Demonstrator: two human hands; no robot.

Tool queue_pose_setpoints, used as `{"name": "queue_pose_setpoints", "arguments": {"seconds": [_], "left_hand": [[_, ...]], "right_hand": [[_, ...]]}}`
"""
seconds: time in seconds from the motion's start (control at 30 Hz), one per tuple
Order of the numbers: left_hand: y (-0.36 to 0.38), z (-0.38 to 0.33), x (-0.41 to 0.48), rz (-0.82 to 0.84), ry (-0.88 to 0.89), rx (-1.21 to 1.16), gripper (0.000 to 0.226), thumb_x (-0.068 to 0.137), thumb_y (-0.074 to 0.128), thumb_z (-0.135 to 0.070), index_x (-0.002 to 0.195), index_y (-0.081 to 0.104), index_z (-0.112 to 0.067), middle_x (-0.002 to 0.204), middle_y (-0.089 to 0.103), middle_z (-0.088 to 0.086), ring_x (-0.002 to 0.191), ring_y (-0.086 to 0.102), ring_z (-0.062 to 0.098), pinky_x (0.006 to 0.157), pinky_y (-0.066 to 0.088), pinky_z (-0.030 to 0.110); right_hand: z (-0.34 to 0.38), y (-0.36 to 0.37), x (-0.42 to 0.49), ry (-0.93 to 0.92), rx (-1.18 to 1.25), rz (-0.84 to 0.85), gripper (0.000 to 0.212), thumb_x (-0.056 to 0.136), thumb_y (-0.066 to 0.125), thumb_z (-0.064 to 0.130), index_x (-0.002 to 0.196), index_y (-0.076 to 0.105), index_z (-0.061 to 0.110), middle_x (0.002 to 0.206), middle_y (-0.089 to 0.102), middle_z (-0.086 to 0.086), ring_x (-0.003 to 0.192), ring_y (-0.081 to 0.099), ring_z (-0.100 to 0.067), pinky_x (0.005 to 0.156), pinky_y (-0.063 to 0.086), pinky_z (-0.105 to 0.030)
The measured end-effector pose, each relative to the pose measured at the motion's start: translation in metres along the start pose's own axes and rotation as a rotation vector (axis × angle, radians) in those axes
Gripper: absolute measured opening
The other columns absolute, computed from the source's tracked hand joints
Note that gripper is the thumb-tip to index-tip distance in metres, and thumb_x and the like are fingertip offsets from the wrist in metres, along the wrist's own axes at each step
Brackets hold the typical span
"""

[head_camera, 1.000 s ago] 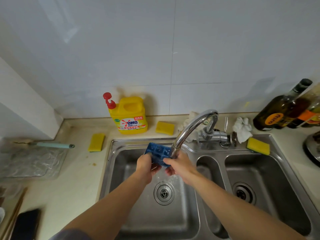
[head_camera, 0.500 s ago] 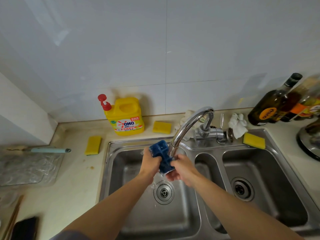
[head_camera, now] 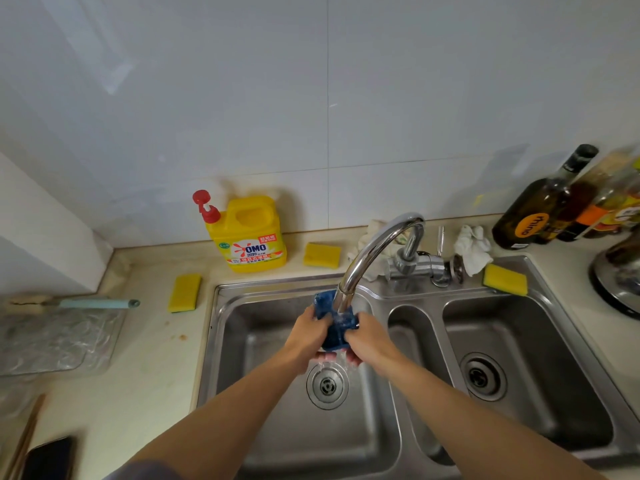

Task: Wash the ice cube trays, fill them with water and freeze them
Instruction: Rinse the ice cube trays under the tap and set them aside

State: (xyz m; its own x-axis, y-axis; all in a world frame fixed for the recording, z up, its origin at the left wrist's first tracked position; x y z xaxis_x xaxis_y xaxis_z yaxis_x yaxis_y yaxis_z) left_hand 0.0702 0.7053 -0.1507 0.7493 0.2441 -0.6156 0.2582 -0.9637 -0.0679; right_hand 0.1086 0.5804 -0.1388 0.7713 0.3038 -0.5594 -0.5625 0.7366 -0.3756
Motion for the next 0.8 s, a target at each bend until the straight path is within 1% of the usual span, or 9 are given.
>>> {"name": "queue_pose_setpoints", "arguments": {"seconds": [0.07, 0.13, 0.23, 0.3, 0.4, 0.53, 0.6, 0.7, 0.8], "left_hand": [[0.003, 0.001, -0.001, 0.031, -0.026, -0.032, 0.017, 0.102, 0.051, -0.027, 0.117, 0.059, -0.030, 0.108, 0.072, 0.005, 0.089, 0.073, 0.025, 0.062, 0.061, 0.034], [0.004, -0.002, -0.004, 0.058, -0.025, -0.064, 0.022, 0.101, 0.050, -0.021, 0.114, 0.060, -0.036, 0.110, 0.071, 0.003, 0.094, 0.072, 0.025, 0.063, 0.061, 0.034], [0.001, -0.005, -0.008, 0.094, -0.007, -0.050, 0.041, 0.093, 0.049, -0.008, 0.112, 0.058, -0.043, 0.113, 0.069, 0.005, 0.101, 0.067, 0.027, 0.067, 0.060, 0.036], [-0.001, -0.006, -0.010, 0.107, 0.004, -0.024, 0.052, 0.089, 0.048, -0.005, 0.117, 0.055, -0.049, 0.116, 0.067, 0.005, 0.107, 0.064, 0.028, 0.076, 0.058, 0.043], [0.002, -0.005, -0.013, 0.149, 0.017, -0.004, 0.061, 0.090, 0.046, -0.006, 0.135, 0.048, -0.047, 0.124, 0.062, 0.005, 0.114, 0.057, 0.029, 0.088, 0.052, 0.046], [0.009, -0.007, -0.018, 0.227, 0.055, 0.029, 0.065, 0.087, 0.049, -0.005, 0.141, 0.049, -0.041, 0.123, 0.062, 0.003, 0.106, 0.060, 0.026, 0.076, 0.050, 0.033], [0.009, -0.005, -0.017, 0.216, 0.038, 0.002, 0.062, 0.086, 0.049, 0.000, 0.138, 0.051, -0.033, 0.121, 0.063, 0.005, 0.106, 0.063, 0.027, 0.073, 0.053, 0.032], [0.003, -0.001, -0.012, 0.115, -0.013, -0.085, 0.045, 0.088, 0.046, 0.006, 0.124, 0.057, -0.018, 0.113, 0.066, 0.012, 0.098, 0.067, 0.030, 0.070, 0.057, 0.032], [-0.002, 0.001, -0.005, 0.028, -0.001, -0.093, 0.031, 0.092, 0.045, 0.006, 0.111, 0.060, -0.014, 0.100, 0.071, 0.014, 0.088, 0.072, 0.027, 0.067, 0.060, 0.033]], "right_hand": [[-0.001, -0.004, 0.002, 0.008, 0.022, -0.002, 0.015, 0.093, 0.045, 0.001, 0.099, 0.054, 0.010, 0.069, 0.069, -0.013, 0.047, 0.063, -0.015, 0.048, 0.053, -0.027], [-0.004, -0.005, 0.004, 0.027, 0.087, 0.007, 0.012, 0.092, 0.052, 0.004, 0.100, 0.057, 0.012, 0.078, 0.072, -0.014, 0.055, 0.065, -0.018, 0.053, 0.055, -0.030], [-0.007, -0.005, 0.006, 0.064, 0.209, 0.039, 0.010, 0.092, 0.062, 0.013, 0.102, 0.063, 0.016, 0.096, 0.073, -0.012, 0.079, 0.072, -0.023, 0.060, 0.059, -0.032], [-0.009, -0.005, 0.007, 0.091, 0.286, 0.051, 0.011, 0.094, 0.062, 0.016, 0.104, 0.065, 0.018, 0.100, 0.073, -0.011, 0.090, 0.073, -0.028, 0.063, 0.061, -0.035], [-0.011, -0.005, 0.008, 0.111, 0.321, 0.043, 0.015, 0.092, 0.061, 0.011, 0.103, 0.067, 0.020, 0.093, 0.076, -0.011, 0.084, 0.075, -0.029, 0.059, 0.059, -0.033], [-0.012, -0.011, 0.012, 0.099, 0.222, -0.068, 0.009, 0.090, 0.062, 0.018, 0.093, 0.069, 0.022, 0.085, 0.077, -0.008, 0.077, 0.075, -0.025, 0.059, 0.063, -0.036], [-0.011, -0.014, 0.013, 0.079, 0.242, -0.096, 0.013, 0.088, 0.064, 0.015, 0.096, 0.068, 0.025, 0.089, 0.076, -0.007, 0.075, 0.075, -0.025, 0.056, 0.063, -0.037], [-0.006, -0.015, 0.013, 0.047, 0.290, -0.102, 0.029, 0.081, 0.071, 0.015, 0.107, 0.062, 0.025, 0.094, 0.075, -0.006, 0.067, 0.076, -0.020, 0.054, 0.061, -0.035], [-0.005, -0.013, 0.014, 0.036, 0.299, -0.095, 0.030, 0.084, 0.069, 0.015, 0.108, 0.054, 0.025, 0.096, 0.073, -0.012, 0.064, 0.076, -0.027, 0.060, 0.065, -0.043]]}}
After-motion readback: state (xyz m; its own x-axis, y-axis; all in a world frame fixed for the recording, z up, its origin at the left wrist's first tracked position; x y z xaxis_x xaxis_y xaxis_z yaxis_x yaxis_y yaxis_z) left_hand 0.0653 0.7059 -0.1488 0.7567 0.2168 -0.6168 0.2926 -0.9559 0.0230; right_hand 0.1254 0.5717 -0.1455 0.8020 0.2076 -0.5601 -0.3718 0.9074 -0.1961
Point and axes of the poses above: each hand's wrist, its own x-axis towards the middle knuckle, its own y-axis out of the palm, z = x × y, the point moved 9 cm from there along x, towards the middle knuckle
